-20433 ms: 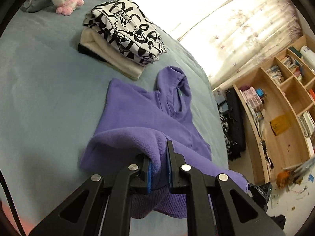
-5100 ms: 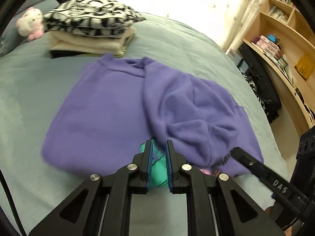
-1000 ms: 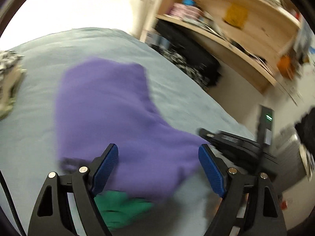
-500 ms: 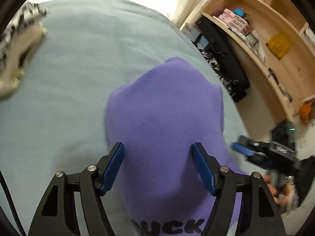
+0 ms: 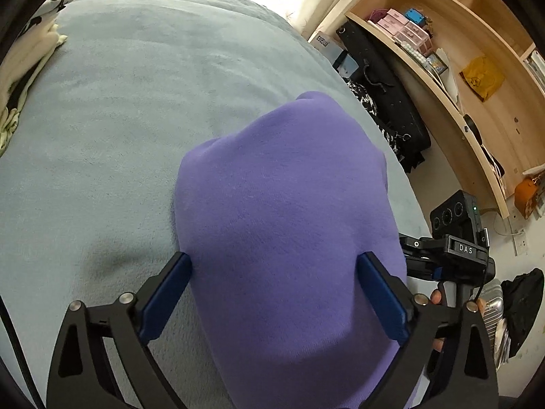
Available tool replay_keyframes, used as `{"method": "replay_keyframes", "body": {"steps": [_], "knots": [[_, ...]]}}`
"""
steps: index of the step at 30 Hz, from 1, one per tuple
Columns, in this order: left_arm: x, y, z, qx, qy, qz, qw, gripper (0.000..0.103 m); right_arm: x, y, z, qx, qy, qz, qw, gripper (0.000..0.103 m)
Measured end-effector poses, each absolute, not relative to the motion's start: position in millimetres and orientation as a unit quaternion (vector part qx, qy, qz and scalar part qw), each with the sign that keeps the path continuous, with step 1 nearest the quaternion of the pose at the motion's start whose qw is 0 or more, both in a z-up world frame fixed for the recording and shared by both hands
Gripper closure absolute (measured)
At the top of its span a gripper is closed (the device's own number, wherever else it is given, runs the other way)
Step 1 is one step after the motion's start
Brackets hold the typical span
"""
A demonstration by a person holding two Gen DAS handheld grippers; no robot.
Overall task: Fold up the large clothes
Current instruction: 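Press and square the folded bundle sides with both open tools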
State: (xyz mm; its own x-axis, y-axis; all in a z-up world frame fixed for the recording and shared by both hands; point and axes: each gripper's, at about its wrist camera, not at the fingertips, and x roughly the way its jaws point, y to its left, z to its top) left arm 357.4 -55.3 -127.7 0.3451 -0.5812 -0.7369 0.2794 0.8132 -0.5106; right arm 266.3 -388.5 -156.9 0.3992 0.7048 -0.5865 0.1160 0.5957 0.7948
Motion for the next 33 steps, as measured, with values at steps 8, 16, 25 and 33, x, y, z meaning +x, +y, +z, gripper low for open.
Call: {"method": "replay_keyframes", "body": {"steps": [8, 16, 25, 33], "knots": [[354, -79, -113, -0.119, 0.526, -0.216, 0.814, 0.008, 245, -374, -120, 0.314, 0.475, 0.175, 0.803, 0.090], [310, -188, -78, 0.162, 0.447, -0.126, 0.871, 0.019, 203, -393, -76, 0.273, 0.436, 0.101, 0.851, 0.091], [320, -231, -114, 0.204, 0.425, -0.076, 0.879, 0.014, 229, -405, -152, 0.312, 0.503, 0.038, 0.805, 0.079], [313, -217, -115, 0.179, 0.419, -0.094, 0.885, 0.012, 223, -406, -131, 0.295, 0.512, 0.030, 0.806, 0.065]]}}
